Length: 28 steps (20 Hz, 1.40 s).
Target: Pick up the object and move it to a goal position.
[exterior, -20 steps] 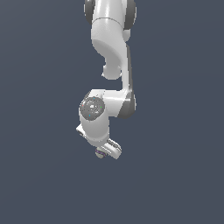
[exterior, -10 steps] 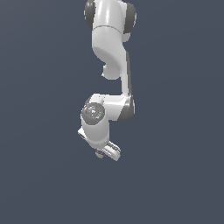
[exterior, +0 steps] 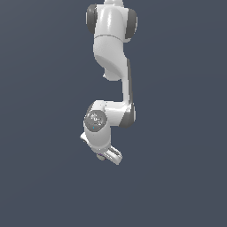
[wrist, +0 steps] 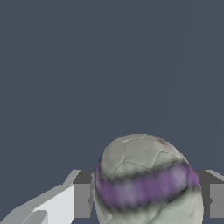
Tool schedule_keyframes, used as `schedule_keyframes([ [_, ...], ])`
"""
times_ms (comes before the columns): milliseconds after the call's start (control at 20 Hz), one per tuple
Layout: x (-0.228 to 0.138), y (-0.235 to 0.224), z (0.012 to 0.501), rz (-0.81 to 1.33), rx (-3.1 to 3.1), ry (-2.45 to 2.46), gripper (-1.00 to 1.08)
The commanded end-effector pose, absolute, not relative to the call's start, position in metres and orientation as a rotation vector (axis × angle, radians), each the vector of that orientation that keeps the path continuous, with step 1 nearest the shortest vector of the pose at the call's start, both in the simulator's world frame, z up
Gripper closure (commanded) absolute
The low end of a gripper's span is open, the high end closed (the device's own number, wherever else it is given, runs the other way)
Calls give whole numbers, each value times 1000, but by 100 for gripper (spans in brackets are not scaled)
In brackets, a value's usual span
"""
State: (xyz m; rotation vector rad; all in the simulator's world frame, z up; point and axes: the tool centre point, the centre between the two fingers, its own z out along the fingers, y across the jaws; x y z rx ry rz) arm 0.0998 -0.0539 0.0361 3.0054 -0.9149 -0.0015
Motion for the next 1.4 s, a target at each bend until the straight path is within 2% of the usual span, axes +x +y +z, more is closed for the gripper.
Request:
schedule_keyframes([
  [0, 100, -54, 37, 0, 3005, -915, 108],
  [800, 95, -42, 39, -2, 3005, -915, 108],
  [1100, 83, -11, 46, -2, 3005, -915, 108],
  [1350, 66, 35, 58, -1, 3006, -914, 108],
])
